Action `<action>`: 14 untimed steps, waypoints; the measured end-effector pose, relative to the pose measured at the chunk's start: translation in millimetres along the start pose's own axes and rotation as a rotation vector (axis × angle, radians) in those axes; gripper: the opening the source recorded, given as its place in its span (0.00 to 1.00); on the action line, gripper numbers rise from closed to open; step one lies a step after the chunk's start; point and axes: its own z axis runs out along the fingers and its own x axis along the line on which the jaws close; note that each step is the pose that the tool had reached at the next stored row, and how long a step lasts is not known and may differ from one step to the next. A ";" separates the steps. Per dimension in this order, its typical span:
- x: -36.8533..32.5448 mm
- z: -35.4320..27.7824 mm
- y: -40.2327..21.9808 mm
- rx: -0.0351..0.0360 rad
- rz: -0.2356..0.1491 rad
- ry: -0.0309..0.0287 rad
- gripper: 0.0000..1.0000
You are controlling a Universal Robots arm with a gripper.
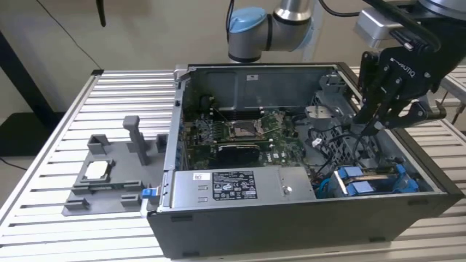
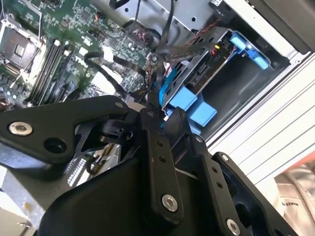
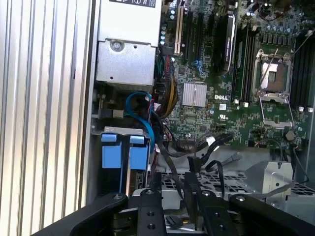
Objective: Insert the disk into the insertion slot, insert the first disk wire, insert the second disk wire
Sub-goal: 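Insert the second disk wire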
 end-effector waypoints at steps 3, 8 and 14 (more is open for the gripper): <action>-0.5 0.2 7.0 0.0000 0.000 -0.0001 0.33; -1.4 0.6 20.0 0.0009 0.000 0.0001 0.33; -2.2 1.0 31.6 0.0035 0.000 0.0001 0.33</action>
